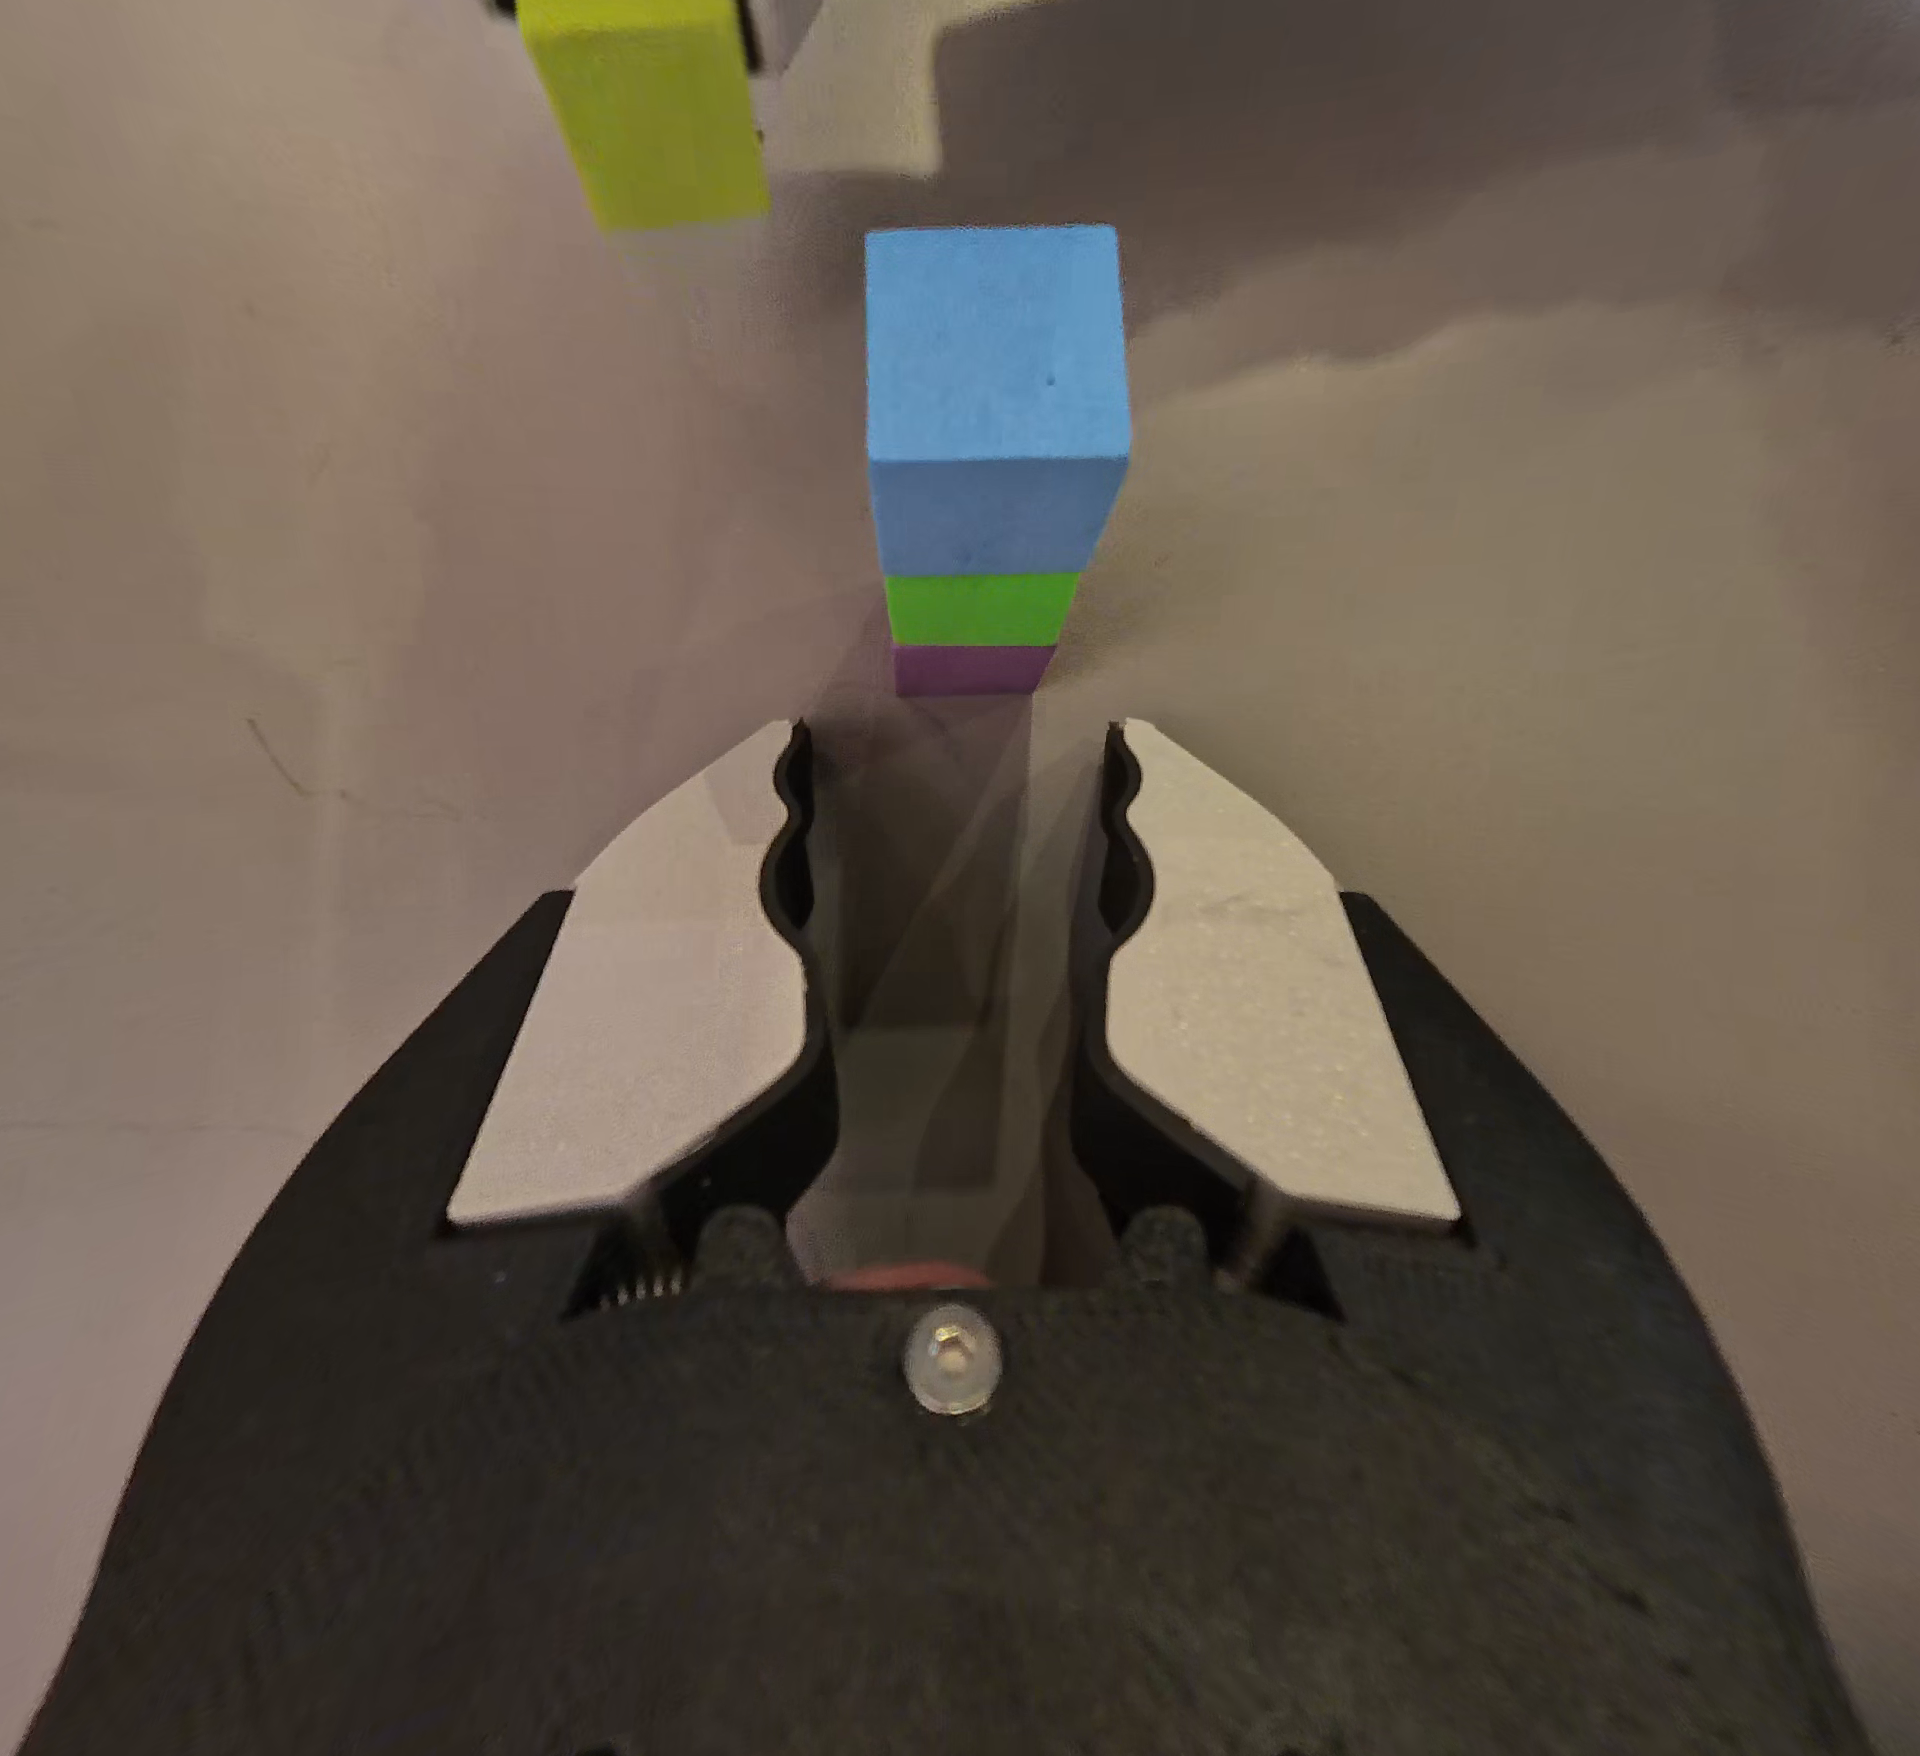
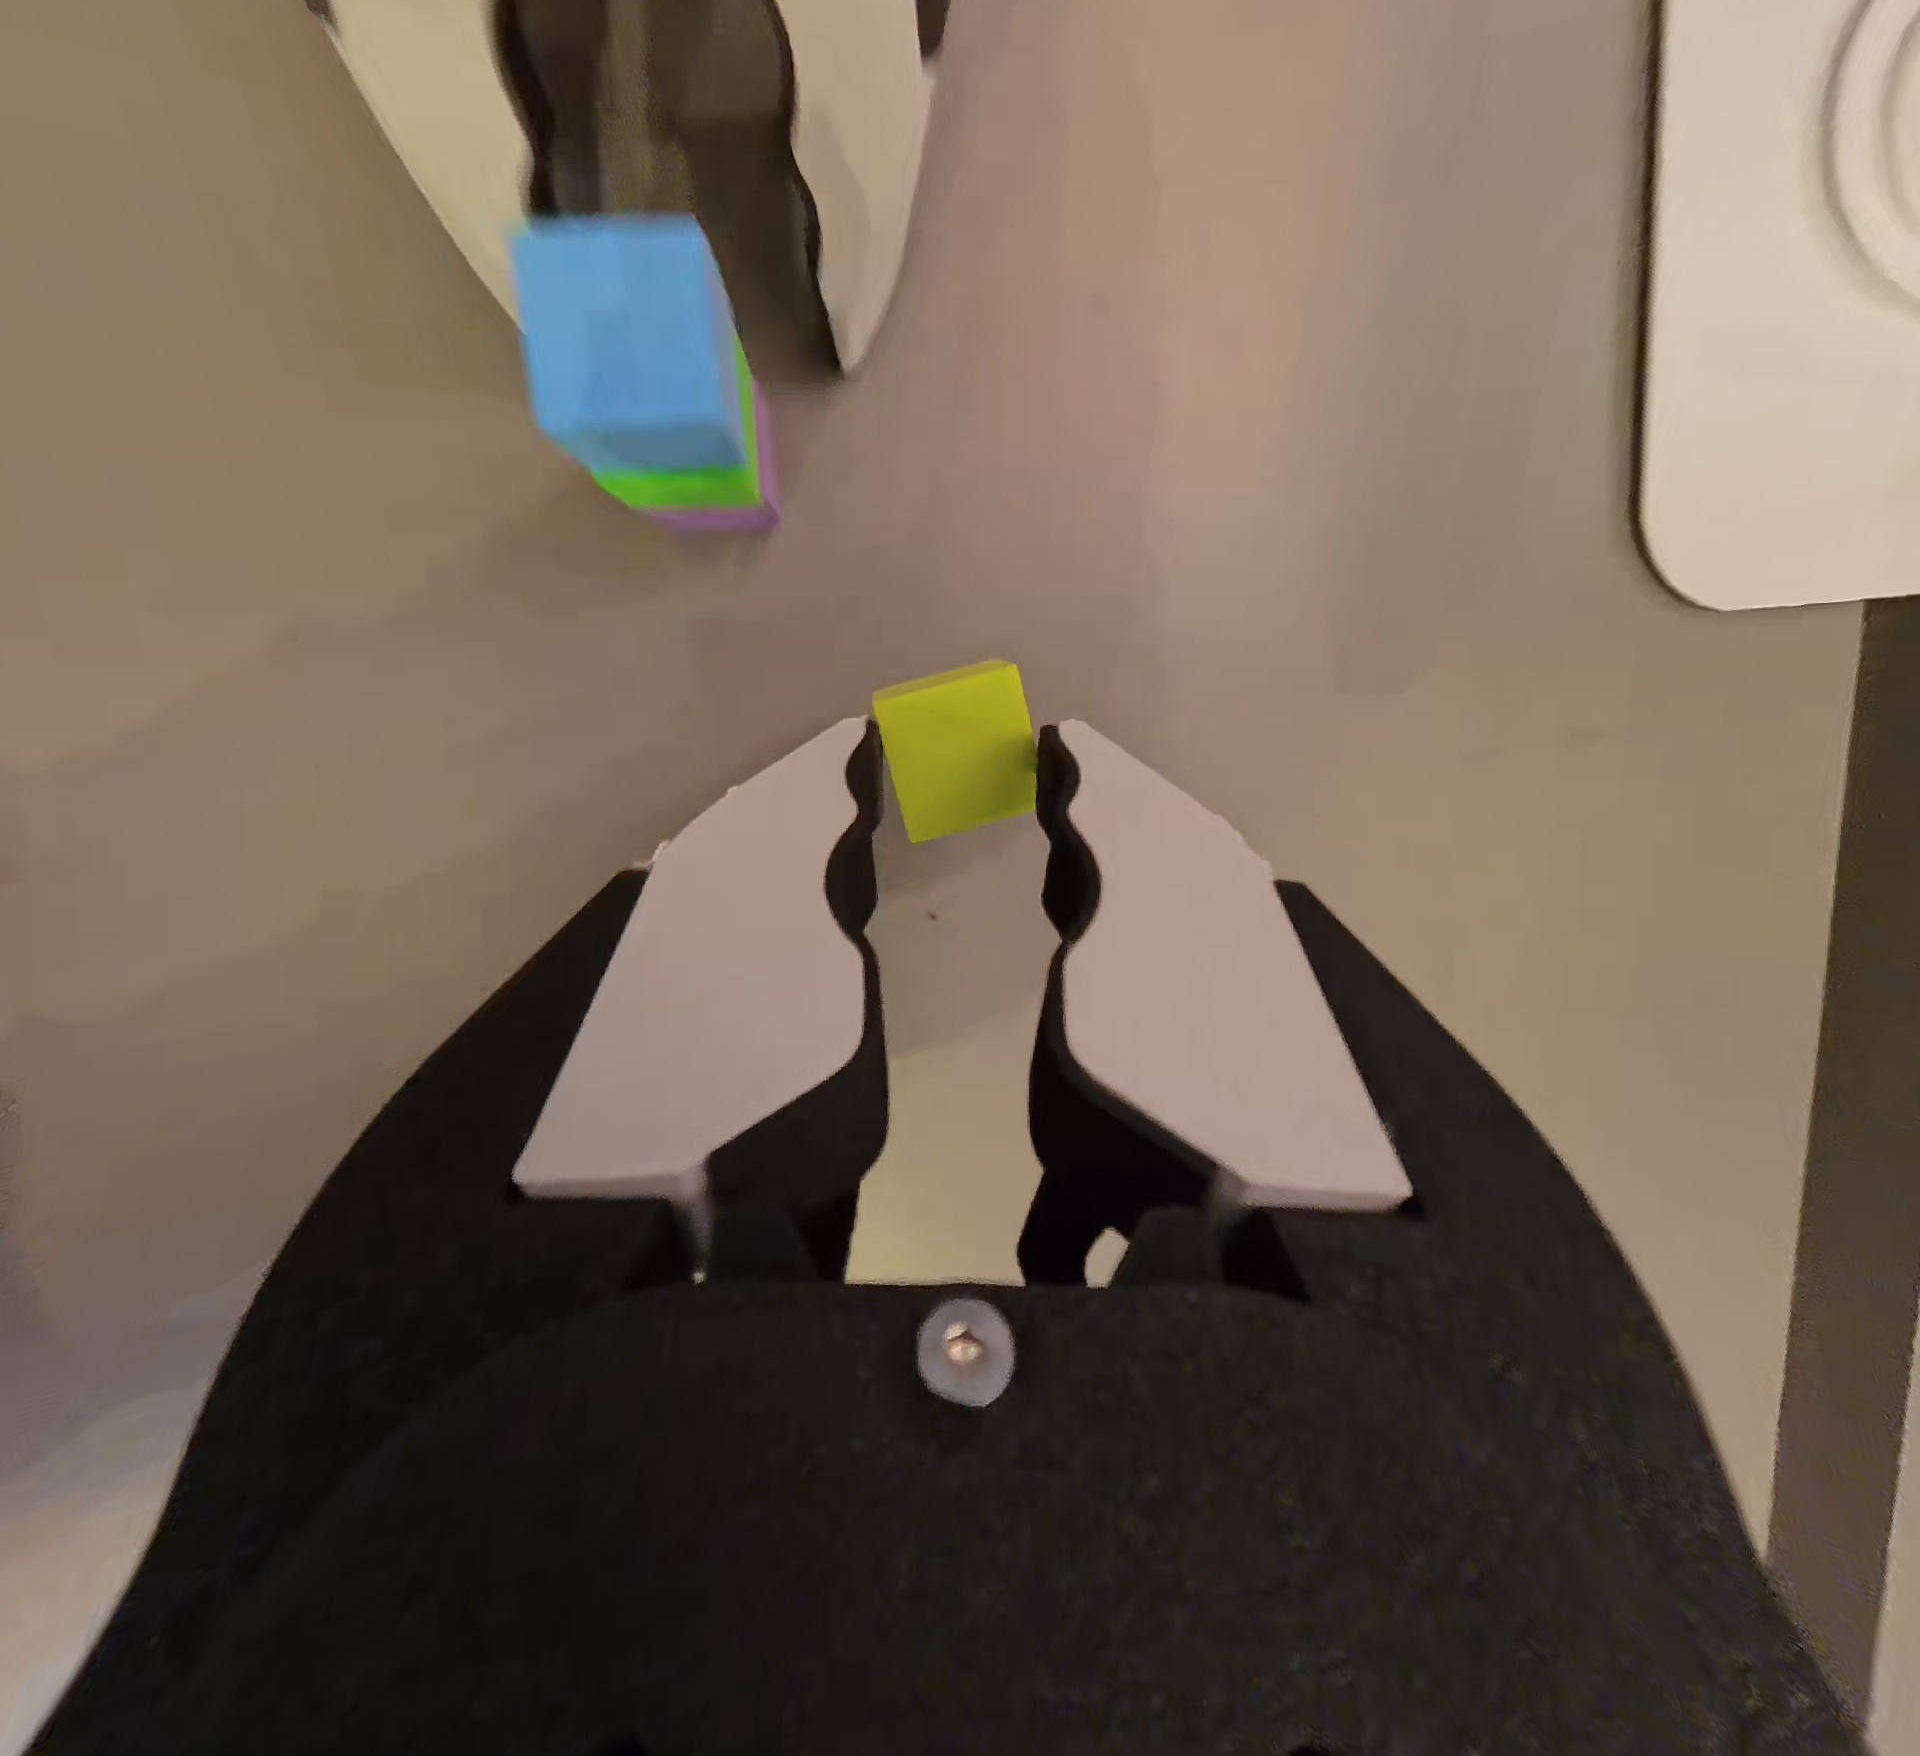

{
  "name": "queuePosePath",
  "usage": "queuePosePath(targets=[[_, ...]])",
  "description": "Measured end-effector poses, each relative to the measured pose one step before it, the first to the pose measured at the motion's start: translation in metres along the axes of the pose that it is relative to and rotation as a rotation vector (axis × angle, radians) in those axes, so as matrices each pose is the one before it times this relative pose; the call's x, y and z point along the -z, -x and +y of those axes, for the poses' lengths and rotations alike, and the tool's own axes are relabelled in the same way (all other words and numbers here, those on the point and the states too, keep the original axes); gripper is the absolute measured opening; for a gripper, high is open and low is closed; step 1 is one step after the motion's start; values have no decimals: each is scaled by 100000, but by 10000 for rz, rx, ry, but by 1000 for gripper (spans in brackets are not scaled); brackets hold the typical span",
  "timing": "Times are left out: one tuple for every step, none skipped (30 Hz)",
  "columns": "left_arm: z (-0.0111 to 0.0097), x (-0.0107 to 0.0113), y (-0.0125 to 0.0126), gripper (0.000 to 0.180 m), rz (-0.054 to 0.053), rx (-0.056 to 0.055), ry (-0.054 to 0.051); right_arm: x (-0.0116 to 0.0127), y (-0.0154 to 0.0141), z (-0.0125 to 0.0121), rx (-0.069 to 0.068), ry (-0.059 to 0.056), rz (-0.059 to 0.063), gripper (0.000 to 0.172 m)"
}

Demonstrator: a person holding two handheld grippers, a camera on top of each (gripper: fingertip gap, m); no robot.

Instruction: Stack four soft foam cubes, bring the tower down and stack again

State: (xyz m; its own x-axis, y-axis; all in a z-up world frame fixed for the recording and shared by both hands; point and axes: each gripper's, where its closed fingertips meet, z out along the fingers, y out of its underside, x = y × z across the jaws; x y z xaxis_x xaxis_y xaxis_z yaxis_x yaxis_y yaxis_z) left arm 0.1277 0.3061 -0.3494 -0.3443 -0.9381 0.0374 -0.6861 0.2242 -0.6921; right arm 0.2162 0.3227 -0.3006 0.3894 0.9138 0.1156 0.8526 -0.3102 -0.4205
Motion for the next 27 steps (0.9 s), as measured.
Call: queuePosePath(targets=[[-7,-2,4,53,15,12,-5,716,473,-860,-191,-148,-7,28],[-1,1,-8,53,10,6,-3,667,423,-800,-138,-66,106,28],[0,0,0,53,0,0,0,578,383,-771,-79,-40,151,28],[0,-2,2,53,-6,-6,1,466,524,-717,-84,-14,55,28],[0,-1,0,53,-4,-6,2,346,545,-614,-81,10,20,28],[-1,-1,-4,53,2,1,-1,248,433,-548,-73,6,67,28],[0,2,-2,53,8,2,-1,153,366,-470,-78,20,55,28],[-2,-3,-9,53,2,-3,0,86,325,-383,-79,38,23,28],[1,2,4,53,3,3,-1,24,258,-329,-94,36,23,28],[-7,-5,4,53,4,5,-2,-22,190,-340,-86,9,39,28],[1,3,7,53,4,9,-3,-80,212,-317,-65,5,1,28],[-8,10,6,53,3,12,-4,-151,230,-261,-26,17,-25,28],[2,6,13,54,6,11,-3,-194,149,-160,-5,33,3,28],[1,2,1,54,4,4,-1,-208,75,-118,-60,47,0,28],[-9,-8,-6,54,6,3,-2,-209,120,-129,-83,21,-61,28],[1,2,2,54,4,3,-1,-176,131,-141,-14,-3,-58,28],[2,2,6,54,3,0,-1,-151,70,-125,49,-1,-3,28],[0,2,2,54,4,4,-2,-108,3,-73,12,32,14,28],[-1,1,-3,54,6,5,-2,-93,-52,-8,-26,70,13,28],[-6,-1,7,54,12,12,-4,-58,-74,-8,13,56,25,28],[-7,-2,5,54,14,12,-5,-28,-38,-58,35,8,0,28],[-7,10,-2,54,11,8,-4,-26,-25,-43,-12,18,-29,28],[-1,1,-5,54,7,7,-2,-5,-33,-5,-6,35,-16,28],[-6,-4,5,54,4,3,-1,3,-57,-18,35,18,16,28],[3,5,9,54,5,4,-1,28,-42,11,27,18,9,28],[-1,1,-3,54,6,6,-2,15,-21,55,3,46,-15,28],[-5,-4,10,54,1,2,0,25,-26,71,13,42,-1,28]])
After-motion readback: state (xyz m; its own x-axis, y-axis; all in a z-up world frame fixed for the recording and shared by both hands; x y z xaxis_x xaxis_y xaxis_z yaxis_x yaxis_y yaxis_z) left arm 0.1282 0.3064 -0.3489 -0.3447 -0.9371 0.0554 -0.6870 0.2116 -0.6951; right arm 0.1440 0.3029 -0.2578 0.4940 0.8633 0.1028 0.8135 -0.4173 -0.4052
